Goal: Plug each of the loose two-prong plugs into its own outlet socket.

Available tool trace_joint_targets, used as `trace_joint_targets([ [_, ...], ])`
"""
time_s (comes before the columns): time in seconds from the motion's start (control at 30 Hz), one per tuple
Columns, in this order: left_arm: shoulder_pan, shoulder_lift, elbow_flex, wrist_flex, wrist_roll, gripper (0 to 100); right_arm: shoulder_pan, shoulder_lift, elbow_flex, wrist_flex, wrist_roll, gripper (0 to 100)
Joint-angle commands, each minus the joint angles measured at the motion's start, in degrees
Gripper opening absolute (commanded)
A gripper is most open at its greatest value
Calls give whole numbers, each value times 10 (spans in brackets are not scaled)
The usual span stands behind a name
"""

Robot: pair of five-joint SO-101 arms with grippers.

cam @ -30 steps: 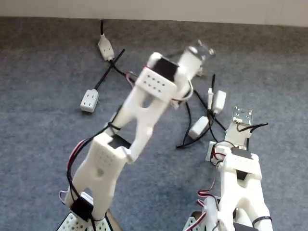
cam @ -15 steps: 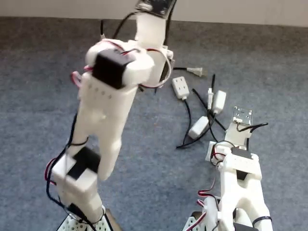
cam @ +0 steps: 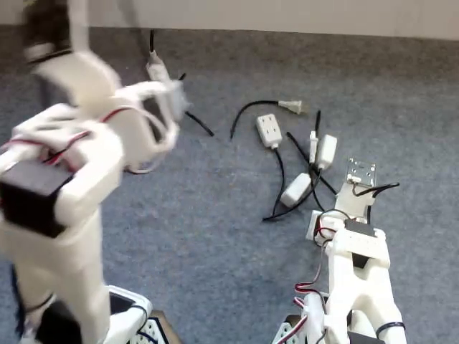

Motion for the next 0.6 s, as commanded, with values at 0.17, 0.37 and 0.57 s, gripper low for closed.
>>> trace_joint_targets([
  [0.17, -185, -280, 456, -322, 161, 11, -17, 0, -1, -9, 7, 9],
  [0.37, -189, -508, 779, -614, 159, 11, -18, 0, -1, -9, 7, 9],
  [0.57, -185, -700, 1115, -1031, 162, 11, -18, 0, -1, -9, 7, 9],
])
